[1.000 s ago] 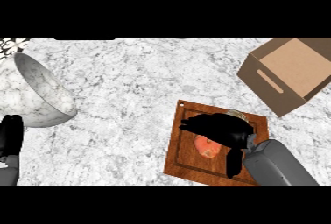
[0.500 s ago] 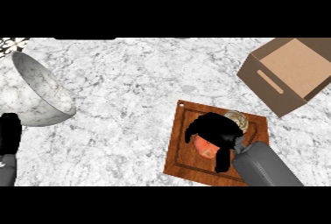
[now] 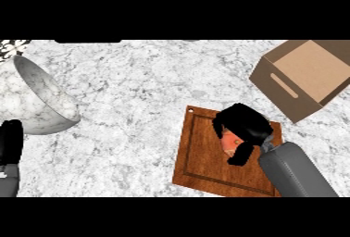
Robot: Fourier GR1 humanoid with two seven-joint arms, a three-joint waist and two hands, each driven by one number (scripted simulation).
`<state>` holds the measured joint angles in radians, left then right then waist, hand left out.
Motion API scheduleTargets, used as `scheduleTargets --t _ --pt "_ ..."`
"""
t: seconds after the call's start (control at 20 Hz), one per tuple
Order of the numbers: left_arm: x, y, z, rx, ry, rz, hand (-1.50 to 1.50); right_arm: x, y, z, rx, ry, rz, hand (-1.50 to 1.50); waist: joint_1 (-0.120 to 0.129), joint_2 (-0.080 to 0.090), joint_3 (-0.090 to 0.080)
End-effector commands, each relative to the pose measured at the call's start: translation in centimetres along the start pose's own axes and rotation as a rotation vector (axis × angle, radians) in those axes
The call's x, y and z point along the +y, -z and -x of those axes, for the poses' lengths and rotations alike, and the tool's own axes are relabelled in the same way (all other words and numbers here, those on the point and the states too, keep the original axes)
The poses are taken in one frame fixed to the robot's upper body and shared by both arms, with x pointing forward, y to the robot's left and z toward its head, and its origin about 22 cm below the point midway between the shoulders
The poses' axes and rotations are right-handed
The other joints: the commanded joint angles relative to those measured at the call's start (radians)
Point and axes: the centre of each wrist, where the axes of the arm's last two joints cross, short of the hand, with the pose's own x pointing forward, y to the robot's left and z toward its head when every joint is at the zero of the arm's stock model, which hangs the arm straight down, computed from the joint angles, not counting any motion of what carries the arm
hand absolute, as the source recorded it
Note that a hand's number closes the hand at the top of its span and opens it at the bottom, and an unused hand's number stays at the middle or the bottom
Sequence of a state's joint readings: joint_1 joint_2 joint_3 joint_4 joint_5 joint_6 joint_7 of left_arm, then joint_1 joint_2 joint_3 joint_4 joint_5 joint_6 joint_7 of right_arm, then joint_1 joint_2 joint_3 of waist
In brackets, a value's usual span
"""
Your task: Pick the squash from the cutting board and place it in the cardboard box
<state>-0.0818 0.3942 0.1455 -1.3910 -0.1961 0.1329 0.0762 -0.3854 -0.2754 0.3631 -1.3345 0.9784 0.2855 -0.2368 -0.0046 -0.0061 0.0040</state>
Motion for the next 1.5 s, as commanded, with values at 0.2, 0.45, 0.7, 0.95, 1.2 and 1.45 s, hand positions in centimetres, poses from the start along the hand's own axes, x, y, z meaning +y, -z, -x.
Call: scheduleTargets --t 0.2,0.45,0.7,0.95,1.2,1.45 --pt "1.3 -1.6 2.5 0.073 0.0 -0.057 0.0 -7.9 -17.4 16.3 0.626 -0.011 0.258 1.5 -0.085 0.018 0.002" --pt "0.2 -1.4 1.2 0.032 -0.018 -0.017 0.0 -11.7 -27.7 20.4 0.739 -0.031 0.47 1.5 -0.034 0.022 0.004" --pt "-1.0 -0.5 0.7 0.013 -0.006 0.019 0.0 -14.6 -33.2 21.6 0.617 -0.096 0.681 1.5 -0.002 0.023 0.003" --pt "-0.3 1.3 -0.4 0.0 -0.001 0.034 0.0 -14.2 -32.9 23.3 0.536 -0.043 0.667 1.5 0.035 0.021 0.0" --pt "-1.2 -0.1 0.0 -0.012 -0.01 0.049 0.0 -16.1 -29.5 23.8 0.459 0.099 0.7 1.5 0.05 0.017 -0.002" --pt "-1.2 1.4 -1.8 -0.007 0.016 0.048 0.0 -19.9 -25.6 23.3 0.446 0.209 0.727 1.5 0.044 0.019 -0.002"
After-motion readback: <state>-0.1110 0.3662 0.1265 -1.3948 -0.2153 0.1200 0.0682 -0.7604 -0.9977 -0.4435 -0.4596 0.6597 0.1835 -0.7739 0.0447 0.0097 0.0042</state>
